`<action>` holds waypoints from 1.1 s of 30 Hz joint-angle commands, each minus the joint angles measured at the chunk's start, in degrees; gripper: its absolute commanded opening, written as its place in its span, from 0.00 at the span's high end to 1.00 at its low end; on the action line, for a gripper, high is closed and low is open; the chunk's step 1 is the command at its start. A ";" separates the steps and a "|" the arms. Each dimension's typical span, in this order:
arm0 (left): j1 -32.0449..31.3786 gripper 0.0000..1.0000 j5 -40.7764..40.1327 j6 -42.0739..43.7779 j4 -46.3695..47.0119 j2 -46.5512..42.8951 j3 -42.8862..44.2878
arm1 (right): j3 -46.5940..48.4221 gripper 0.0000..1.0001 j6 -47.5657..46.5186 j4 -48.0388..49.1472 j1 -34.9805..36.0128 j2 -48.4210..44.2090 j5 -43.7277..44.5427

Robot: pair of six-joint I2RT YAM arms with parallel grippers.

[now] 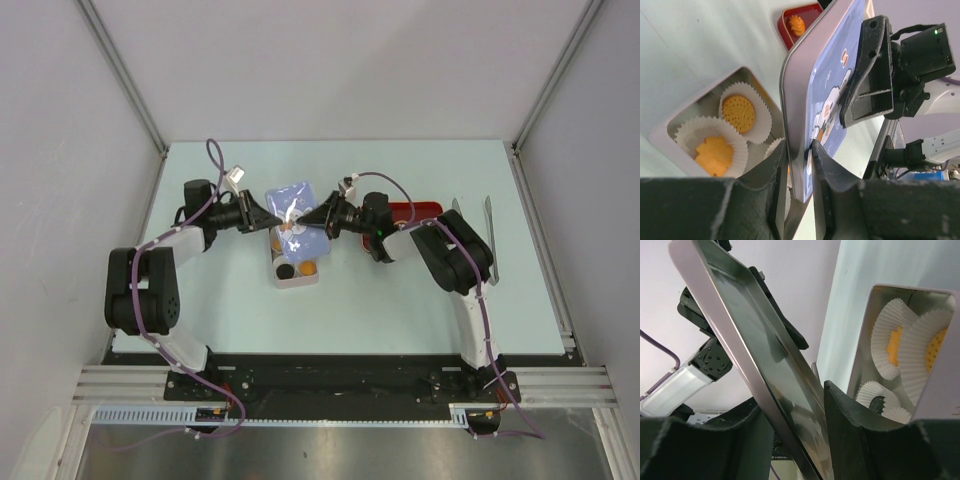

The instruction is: Pack the cookies

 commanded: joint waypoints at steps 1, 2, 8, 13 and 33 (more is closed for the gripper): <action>2.56 0.79 -2.82 6.02 -3.50 -3.31 -0.20 | 1.68 0.54 -3.68 -1.51 -1.66 -1.54 -1.15; 2.65 0.79 -2.83 6.38 -4.03 -3.92 -0.20 | 1.68 0.54 -4.04 -2.13 -1.75 -1.46 -1.15; 3.79 0.80 -3.70 7.79 -7.63 -5.77 -0.11 | 1.68 0.53 -6.06 -4.68 -1.93 -1.19 -1.24; 4.23 0.81 -4.05 7.00 -8.16 -6.03 -0.11 | 1.68 0.54 -6.77 -5.91 -2.02 -1.54 -1.50; 4.32 0.80 -6.25 2.00 -15.11 -2.52 1.64 | 1.68 0.55 -6.59 -8.28 -1.14 -3.74 -2.20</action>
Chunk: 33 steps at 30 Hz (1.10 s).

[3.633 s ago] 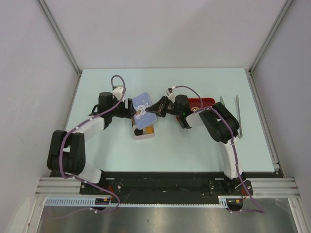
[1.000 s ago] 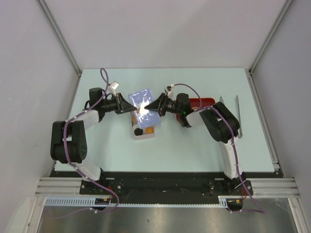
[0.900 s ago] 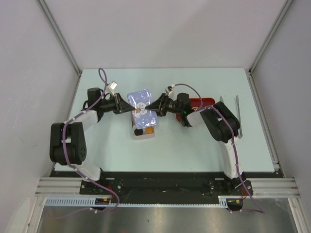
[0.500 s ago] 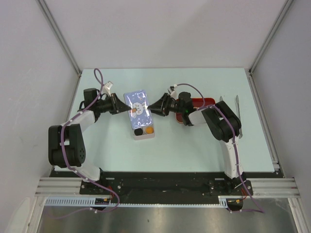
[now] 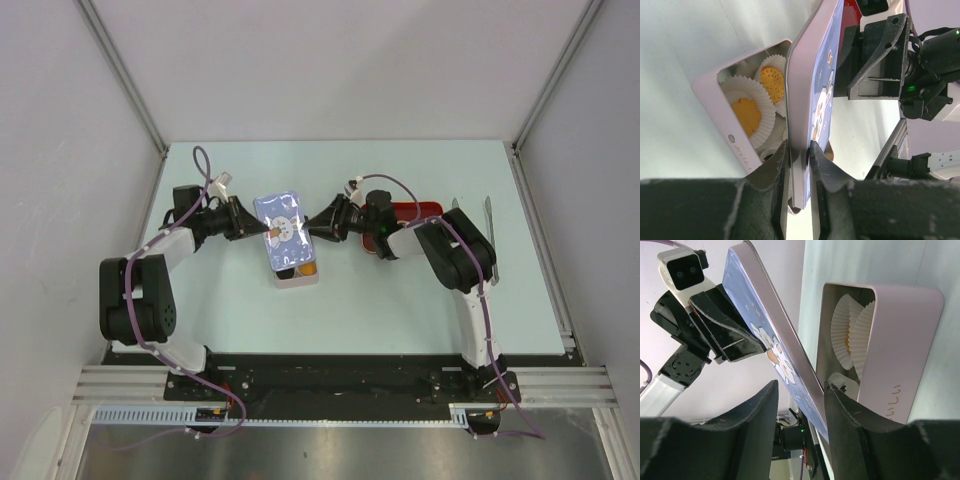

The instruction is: Pack the cookies

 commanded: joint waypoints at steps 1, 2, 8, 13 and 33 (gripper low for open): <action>0.47 0.80 -0.86 -2.12 -1.05 1.28 1.80 | 1.57 0.54 -0.73 0.83 0.65 -3.98 -1.44; 0.39 0.80 -0.33 -2.47 -0.96 1.46 1.88 | 1.57 0.55 -0.91 0.65 0.74 -4.25 -1.44; 0.39 0.80 1.60 -5.02 0.35 2.69 1.62 | 1.57 0.58 -1.88 -1.72 1.27 -5.39 -1.53; 0.47 0.80 4.59 -8.62 3.34 2.87 1.01 | 1.57 0.61 -2.40 -2.42 1.80 -6.18 -1.35; 0.47 0.80 5.04 -11.79 5.28 7.35 -1.02 | 1.74 0.67 -8.55 -11.12 1.89 -10.14 -0.65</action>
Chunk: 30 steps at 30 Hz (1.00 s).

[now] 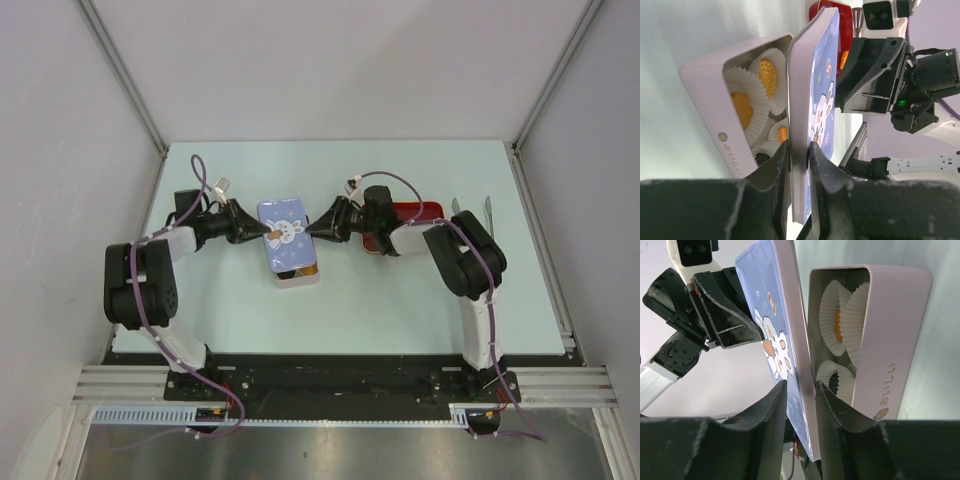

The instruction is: Pack the cookies

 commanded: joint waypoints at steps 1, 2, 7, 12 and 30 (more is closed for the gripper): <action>-0.77 0.80 -0.43 -0.38 0.38 1.42 -1.08 | 1.83 0.67 -2.08 1.77 0.86 -5.39 -1.87; -0.86 0.80 -0.52 -0.38 0.38 1.69 -1.17 | 1.83 0.68 -2.35 1.42 0.77 -5.48 -1.87; -1.39 0.79 -2.80 1.11 -1.72 3.10 -0.91 | 1.92 0.69 -4.10 -0.78 0.42 -6.36 -1.52; -2.44 0.75 -4.91 3.14 -4.61 3.45 -0.21 | 1.92 0.70 -6.13 -3.50 0.42 -6.98 -1.17; -2.62 0.66 -7.11 5.95 -7.44 4.06 1.64 | 1.92 0.71 -8.94 -6.49 0.68 -4.78 -1.26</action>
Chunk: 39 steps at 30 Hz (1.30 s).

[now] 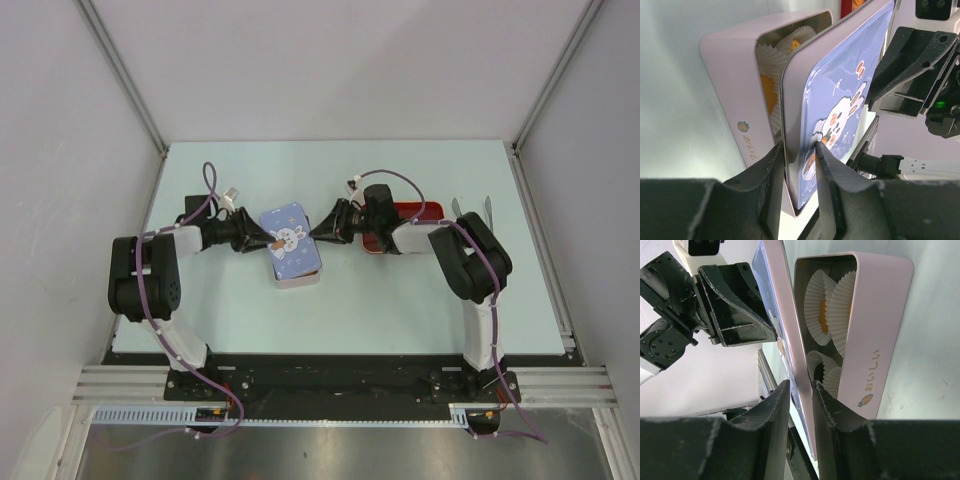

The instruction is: Pack the cookies

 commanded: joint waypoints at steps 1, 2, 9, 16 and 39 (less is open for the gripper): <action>-0.61 0.66 -3.17 2.19 -1.69 0.68 1.62 | 1.92 0.71 -1.36 2.14 0.86 -1.64 -1.76; -0.52 0.66 -3.09 2.19 -1.95 0.68 1.71 | 1.92 0.71 -1.36 1.97 0.94 -1.46 -1.67; -0.52 0.67 -1.69 1.14 -1.69 0.15 2.59 | 1.92 0.72 -1.27 2.23 1.21 -0.40 -1.50; -0.61 0.73 1.30 -1.85 -0.29 0.59 3.90 | 1.92 0.71 0.22 3.81 1.21 -0.05 -1.58; -0.78 0.74 -1.41 1.75 -3.71 -4.24 3.20 | 1.92 0.72 -2.68 -0.58 2.70 -0.66 -2.02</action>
